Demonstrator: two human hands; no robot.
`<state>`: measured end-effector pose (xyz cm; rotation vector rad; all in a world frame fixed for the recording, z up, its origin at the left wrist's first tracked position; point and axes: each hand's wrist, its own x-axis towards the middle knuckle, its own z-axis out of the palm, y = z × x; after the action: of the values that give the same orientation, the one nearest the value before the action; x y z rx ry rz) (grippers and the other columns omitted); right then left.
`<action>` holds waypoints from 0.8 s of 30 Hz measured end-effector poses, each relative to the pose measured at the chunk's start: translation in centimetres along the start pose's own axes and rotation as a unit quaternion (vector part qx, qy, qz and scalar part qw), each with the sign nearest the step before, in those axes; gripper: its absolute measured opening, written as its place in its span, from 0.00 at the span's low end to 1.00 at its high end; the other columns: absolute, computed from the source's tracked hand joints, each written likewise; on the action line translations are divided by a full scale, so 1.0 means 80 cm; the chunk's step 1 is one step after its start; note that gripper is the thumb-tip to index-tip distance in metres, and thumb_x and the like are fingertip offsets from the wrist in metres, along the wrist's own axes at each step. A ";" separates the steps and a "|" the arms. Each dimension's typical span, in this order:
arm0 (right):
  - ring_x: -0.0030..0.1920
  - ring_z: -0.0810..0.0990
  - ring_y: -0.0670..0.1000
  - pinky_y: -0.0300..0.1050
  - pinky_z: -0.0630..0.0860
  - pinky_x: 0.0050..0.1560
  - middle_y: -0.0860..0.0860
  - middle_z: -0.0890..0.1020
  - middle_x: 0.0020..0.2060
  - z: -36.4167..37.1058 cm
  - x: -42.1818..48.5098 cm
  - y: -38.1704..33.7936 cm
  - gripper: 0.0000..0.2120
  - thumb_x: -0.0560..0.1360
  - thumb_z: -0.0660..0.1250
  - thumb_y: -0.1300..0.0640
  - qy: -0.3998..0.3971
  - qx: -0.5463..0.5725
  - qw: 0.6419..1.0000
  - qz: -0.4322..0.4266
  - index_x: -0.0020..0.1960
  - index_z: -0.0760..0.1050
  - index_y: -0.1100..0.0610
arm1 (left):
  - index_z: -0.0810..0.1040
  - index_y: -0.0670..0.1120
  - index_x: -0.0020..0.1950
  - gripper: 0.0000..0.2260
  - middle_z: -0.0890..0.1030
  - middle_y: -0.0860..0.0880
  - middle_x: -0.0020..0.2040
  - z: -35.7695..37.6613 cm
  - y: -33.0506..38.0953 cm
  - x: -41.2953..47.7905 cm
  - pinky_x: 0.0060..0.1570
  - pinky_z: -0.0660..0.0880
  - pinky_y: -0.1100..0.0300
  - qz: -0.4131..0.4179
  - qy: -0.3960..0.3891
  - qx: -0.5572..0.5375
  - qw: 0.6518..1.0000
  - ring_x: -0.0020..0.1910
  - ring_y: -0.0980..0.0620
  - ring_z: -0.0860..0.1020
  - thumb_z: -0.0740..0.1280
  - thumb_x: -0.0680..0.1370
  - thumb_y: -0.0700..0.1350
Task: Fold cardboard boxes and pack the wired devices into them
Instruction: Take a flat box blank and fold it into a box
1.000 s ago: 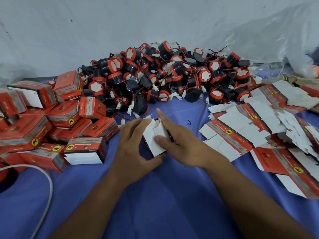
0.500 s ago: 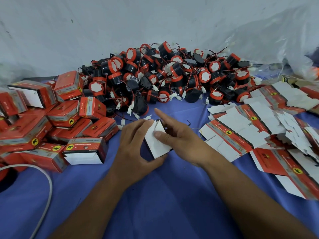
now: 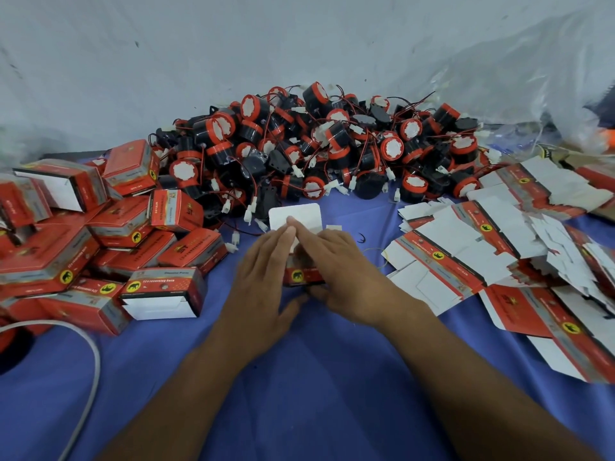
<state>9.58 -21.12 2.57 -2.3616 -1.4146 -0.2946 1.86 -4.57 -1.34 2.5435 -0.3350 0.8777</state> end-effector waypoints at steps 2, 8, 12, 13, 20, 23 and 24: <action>0.60 0.73 0.58 0.52 0.64 0.67 0.55 0.78 0.60 -0.002 0.000 0.004 0.42 0.71 0.74 0.59 0.005 -0.028 1.000 -0.012 0.79 0.57 0.60 | 0.62 0.41 0.75 0.31 0.68 0.41 0.73 -0.004 -0.002 0.001 0.72 0.64 0.45 -0.012 0.011 0.038 0.999 0.72 0.41 0.66 0.66 0.76 0.50; 0.65 0.73 0.61 0.51 0.68 0.65 0.59 0.77 0.62 -0.005 0.000 0.000 0.19 0.69 0.75 0.58 0.039 -0.065 0.997 0.030 0.56 0.76 0.64 | 0.80 0.38 0.55 0.20 0.76 0.38 0.53 -0.012 0.002 0.006 0.55 0.73 0.43 -0.024 0.053 0.156 0.986 0.53 0.42 0.71 0.68 0.73 0.54; 0.54 0.71 0.53 0.43 0.65 0.52 0.52 0.75 0.57 -0.002 0.003 -0.004 0.18 0.73 0.71 0.47 0.020 -0.107 0.985 0.130 0.54 0.72 0.58 | 0.78 0.40 0.60 0.18 0.78 0.44 0.51 -0.009 0.009 0.002 0.46 0.73 0.59 -0.087 0.002 0.017 0.996 0.47 0.44 0.77 0.71 0.75 0.50; 0.50 0.69 0.51 0.42 0.63 0.47 0.52 0.76 0.54 -0.002 0.004 -0.005 0.18 0.73 0.71 0.46 0.017 -0.111 0.983 0.142 0.53 0.72 0.57 | 0.76 0.42 0.62 0.18 0.79 0.47 0.52 -0.009 0.009 0.001 0.47 0.71 0.63 -0.102 -0.016 -0.044 0.994 0.48 0.46 0.78 0.72 0.76 0.49; 0.44 0.72 0.50 0.48 0.72 0.42 0.46 0.76 0.39 -0.019 -0.003 -0.004 0.26 0.70 0.68 0.31 -0.003 -0.038 0.989 0.146 0.44 0.75 0.55 | 0.74 0.52 0.59 0.18 0.76 0.53 0.39 -0.013 0.001 0.001 0.39 0.71 0.61 -0.187 -0.022 -0.175 0.966 0.38 0.53 0.75 0.69 0.76 0.60; 0.36 0.77 0.50 0.48 0.74 0.36 0.50 0.80 0.33 -0.033 -0.005 0.001 0.29 0.75 0.60 0.30 0.080 0.107 0.972 0.194 0.39 0.78 0.57 | 0.74 0.54 0.57 0.19 0.72 0.51 0.51 -0.013 -0.004 0.000 0.54 0.67 0.60 -0.188 -0.048 -0.106 0.975 0.52 0.51 0.69 0.66 0.73 0.65; 0.33 0.78 0.52 0.49 0.74 0.35 0.52 0.80 0.32 -0.036 -0.001 0.005 0.30 0.77 0.59 0.33 0.110 0.144 0.961 0.210 0.37 0.77 0.60 | 0.74 0.54 0.56 0.20 0.71 0.51 0.56 -0.014 -0.003 0.000 0.59 0.64 0.59 -0.178 -0.057 -0.077 0.979 0.57 0.51 0.67 0.63 0.71 0.65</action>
<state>9.92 -22.57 5.09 -2.2315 -0.7700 -0.2092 1.36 -3.80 -0.65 2.4099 0.0211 0.5503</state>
